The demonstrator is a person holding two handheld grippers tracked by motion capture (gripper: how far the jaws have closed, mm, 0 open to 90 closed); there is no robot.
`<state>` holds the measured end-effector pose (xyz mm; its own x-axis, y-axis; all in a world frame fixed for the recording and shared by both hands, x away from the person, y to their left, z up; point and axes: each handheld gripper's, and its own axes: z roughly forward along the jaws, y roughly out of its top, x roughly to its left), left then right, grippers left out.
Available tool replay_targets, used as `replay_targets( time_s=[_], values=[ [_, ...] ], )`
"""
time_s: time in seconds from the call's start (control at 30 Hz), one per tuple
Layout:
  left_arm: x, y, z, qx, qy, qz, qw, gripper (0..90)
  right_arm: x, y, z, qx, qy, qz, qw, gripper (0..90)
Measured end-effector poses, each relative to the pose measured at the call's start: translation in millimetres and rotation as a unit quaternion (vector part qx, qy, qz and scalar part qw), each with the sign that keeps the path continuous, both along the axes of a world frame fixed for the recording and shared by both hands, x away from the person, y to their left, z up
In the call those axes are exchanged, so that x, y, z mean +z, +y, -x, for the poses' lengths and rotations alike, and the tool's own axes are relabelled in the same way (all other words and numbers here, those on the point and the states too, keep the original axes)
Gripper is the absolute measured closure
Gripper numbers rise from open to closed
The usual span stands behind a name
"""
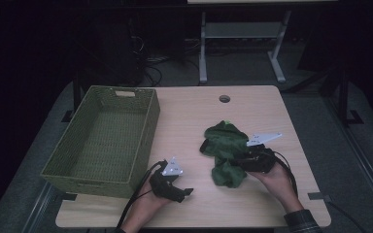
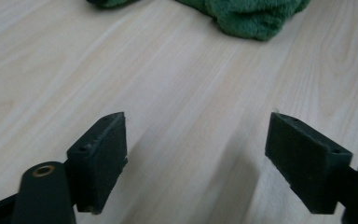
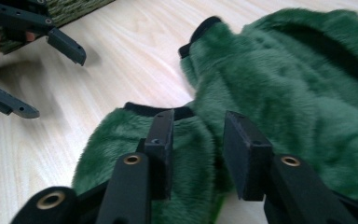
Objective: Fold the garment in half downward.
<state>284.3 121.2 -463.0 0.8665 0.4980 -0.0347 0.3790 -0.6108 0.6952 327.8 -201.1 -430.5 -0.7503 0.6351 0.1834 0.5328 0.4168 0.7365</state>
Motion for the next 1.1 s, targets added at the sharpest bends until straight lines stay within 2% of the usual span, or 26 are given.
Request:
replay_targets(
  time_s=[0.17,0.23,0.27,0.37,0.4,0.53,0.57,0.6,0.7,0.73,0.77,0.8,0.9,0.97,1.1],
  values=[
    [10.3,-4.7,-10.3,-0.009,0.002,0.009,0.9999,29.4,6.9,-7.8,-3.7,-0.008,-0.012,0.000,0.9999,60.8],
    [15.4,-7.2,-15.3,-0.012,0.000,0.015,0.9998,36.6,9.3,-10.7,-6.3,-0.008,-0.016,0.006,0.9998,60.2],
    [18.4,-9.1,-18.3,-0.014,0.000,0.016,0.9998,36.6,10.8,-12.2,-7.2,-0.008,-0.019,0.006,0.9998,59.9],
    [25.1,-13.5,-26.2,-0.017,-0.003,0.022,0.9996,41.4,15.8,-16.3,-10.3,-0.018,-0.022,0.002,0.9996,59.2],
    [27.9,-15.3,-29.1,-0.017,-0.004,0.024,0.9996,42.9,16.6,-18.2,-11.4,-0.019,-0.029,-0.002,0.9994,59.0],
    [38.3,-25.3,-45.9,-0.022,-0.017,0.028,0.9992,51.2,19.5,-23.2,-19.4,-0.031,-0.028,0.004,0.9991,57.0],
    [38.3,-25.3,-45.9,-0.022,-0.017,0.028,0.9992,52.6,19.5,-23.2,-19.4,-0.031,-0.028,0.004,0.9991,57.0],
    [40.1,-30.5,-52.3,-0.020,-0.015,0.027,0.9993,54.4,21.0,-24.0,-23.0,-0.034,-0.025,0.007,0.9991,57.2],
    [41.8,-34.9,-58.7,-0.023,-0.019,0.024,0.9993,57.6,21.3,-26.1,-27.1,-0.035,-0.023,0.006,0.9991,57.4],
    [44.0,-39.4,-65.8,-0.023,-0.021,0.019,0.9993,59.4,21.5,-27.9,-32.3,-0.039,-0.020,0.011,0.9990,57.0],
    [44.0,-39.4,-65.8,-0.023,-0.021,0.019,0.9993,60.5,21.5,-27.9,-32.3,-0.039,-0.020,0.011,0.9990,57.0],
    [44.8,-41.6,-69.8,-0.022,-0.021,0.021,0.9993,61.3,22.3,-30.5,-38.1,-0.042,-0.013,0.006,0.9990,56.3],
    [47.6,-47.3,-82.8,-0.021,-0.015,0.022,0.9994,63.1,21.7,-33.6,-44.7,-0.051,-0.015,-0.005,0.9986,56.6],
    [50.5,-51.9,-92.1,-0.018,-0.015,0.023,0.9995,65.2,20.9,-34.5,-51.2,-0.053,-0.009,0.003,0.9985,56.4],
    [52.5,-60.3,-108.1,-0.013,-0.020,0.014,0.9996,66.1,18.7,-35.4,-63.0,-0.058,-0.014,0.005,0.9982,57.1]
  ],
)
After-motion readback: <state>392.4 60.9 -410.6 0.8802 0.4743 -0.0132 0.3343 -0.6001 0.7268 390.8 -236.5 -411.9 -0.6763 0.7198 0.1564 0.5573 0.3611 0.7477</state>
